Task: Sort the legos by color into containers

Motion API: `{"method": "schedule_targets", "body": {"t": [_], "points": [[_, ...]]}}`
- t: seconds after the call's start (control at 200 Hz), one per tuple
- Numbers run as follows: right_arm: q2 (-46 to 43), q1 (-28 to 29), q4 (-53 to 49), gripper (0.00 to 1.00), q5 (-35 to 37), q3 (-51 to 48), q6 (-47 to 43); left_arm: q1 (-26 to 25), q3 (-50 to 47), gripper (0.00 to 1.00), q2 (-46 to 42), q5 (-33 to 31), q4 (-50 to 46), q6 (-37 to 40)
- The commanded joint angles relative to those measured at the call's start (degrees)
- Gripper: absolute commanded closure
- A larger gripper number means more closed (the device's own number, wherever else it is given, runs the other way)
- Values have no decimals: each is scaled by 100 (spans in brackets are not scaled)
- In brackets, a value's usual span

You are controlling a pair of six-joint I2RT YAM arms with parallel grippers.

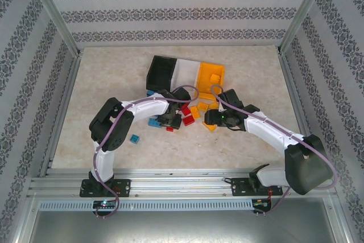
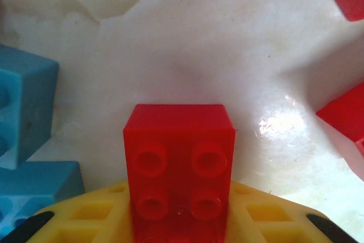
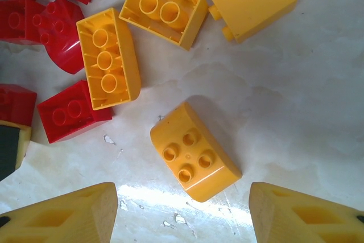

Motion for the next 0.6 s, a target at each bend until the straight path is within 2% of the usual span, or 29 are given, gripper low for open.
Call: {"method": "schedule_targets", "body": {"t": [0.0,0.175,0.325,0.435,0.595], "points": [[-3,-45,63,37,-106,2,23,-40,-98,64,-17,-162,-115,169],[-96,-47,0,37,-102,46,47,-10,-46,65,-489,-162,-217,291],[-211,-38,-97,37,-71,51,67,230,424,65,-883,-131,-359,552],[-278,1,-73,37,-67,-35,171,503,1336,65,-664,-161,-675,943],[-472,266,-62,37,10,-189,403,826,3193,64,402,-274,-1221,1467]]}}
